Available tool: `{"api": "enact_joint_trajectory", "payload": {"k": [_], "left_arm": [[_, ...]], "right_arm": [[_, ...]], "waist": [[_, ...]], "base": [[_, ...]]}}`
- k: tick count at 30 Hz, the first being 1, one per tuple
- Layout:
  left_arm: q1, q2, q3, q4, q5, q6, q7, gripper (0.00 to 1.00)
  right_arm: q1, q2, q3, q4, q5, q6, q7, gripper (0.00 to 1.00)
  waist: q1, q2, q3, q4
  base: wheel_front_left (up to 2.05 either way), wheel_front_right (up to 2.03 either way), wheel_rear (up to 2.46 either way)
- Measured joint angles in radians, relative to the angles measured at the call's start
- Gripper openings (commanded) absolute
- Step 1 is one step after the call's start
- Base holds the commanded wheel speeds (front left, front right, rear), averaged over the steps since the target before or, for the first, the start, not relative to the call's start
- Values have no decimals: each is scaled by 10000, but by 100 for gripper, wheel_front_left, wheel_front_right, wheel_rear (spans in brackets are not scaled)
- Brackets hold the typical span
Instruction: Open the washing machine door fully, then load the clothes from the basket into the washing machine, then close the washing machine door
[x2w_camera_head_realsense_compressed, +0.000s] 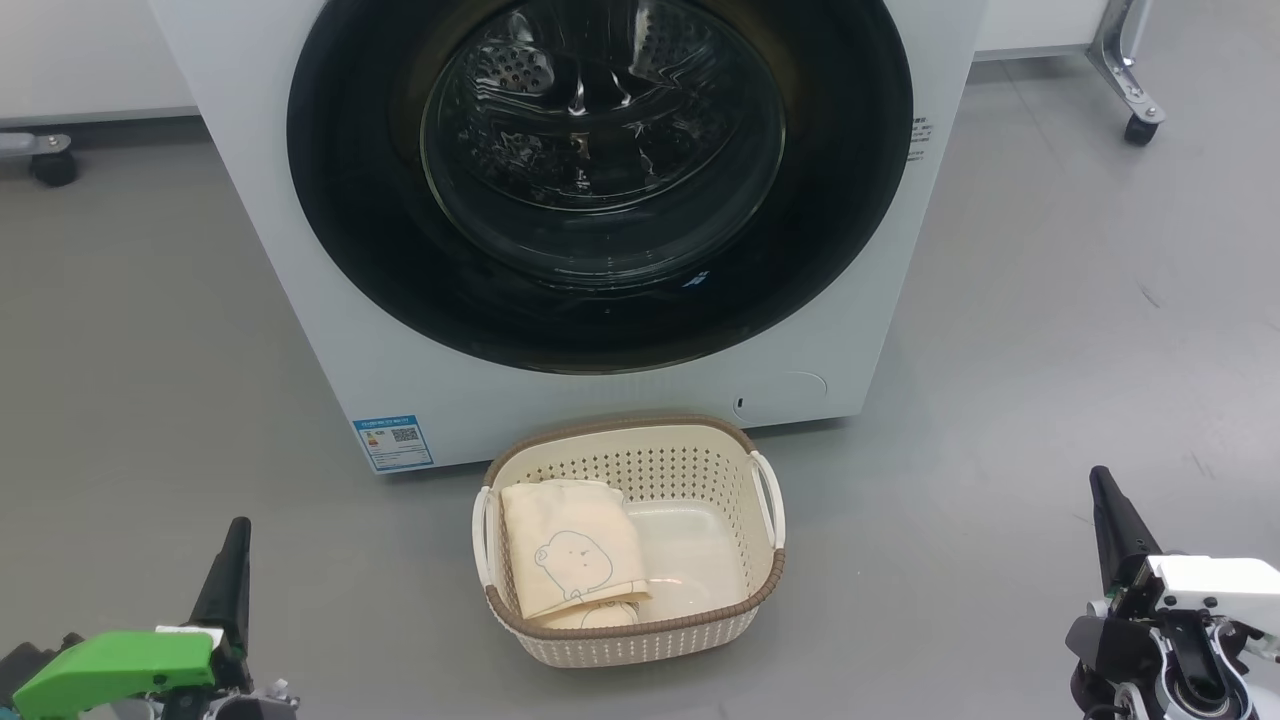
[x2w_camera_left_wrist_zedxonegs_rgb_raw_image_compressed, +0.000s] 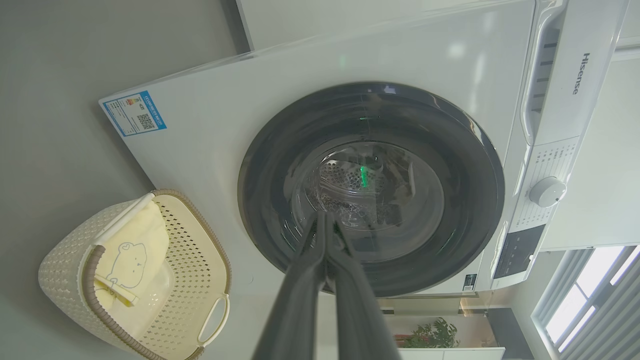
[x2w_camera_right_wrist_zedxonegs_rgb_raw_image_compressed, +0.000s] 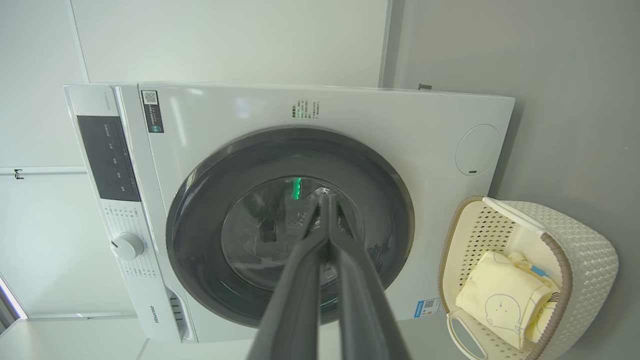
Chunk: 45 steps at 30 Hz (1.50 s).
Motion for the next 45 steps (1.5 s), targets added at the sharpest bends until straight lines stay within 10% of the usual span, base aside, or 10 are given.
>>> {"api": "enact_joint_trajectory", "payload": {"k": [38,39,40,41,42,43,45], "left_arm": [[0,-2,13,0,2,0,0,0],[0,-2,13,0,2,0,0,100],[14,-4,6,36,-10,6,-2,100],[70,-17,-17,127,-10,12,-2,0],[162,-50,-44,228,-10,15,-2,0],[270,-94,-69,328,-10,15,-2,100],[440,-197,-104,460,-10,17,-4,100]], "right_arm": [[0,0,-2,0,-67,0,0,0],[0,0,-2,0,-67,0,0,100],[18,10,4,38,-65,-6,0,100],[52,50,6,113,-65,-10,0,0],[125,104,17,226,-65,-10,-2,0],[233,157,33,324,-65,-10,-2,100],[409,236,40,453,-65,-10,-2,100]], "waist": [[0,0,0,0],[0,0,0,0],[0,0,0,0],[0,0,0,0],[0,0,0,0],[0,0,0,0],[0,0,1,1]], "base": [[0,0,0],[0,0,0],[0,0,0],[0,0,0],[0,0,0],[0,0,0],[0,0,0]]}}
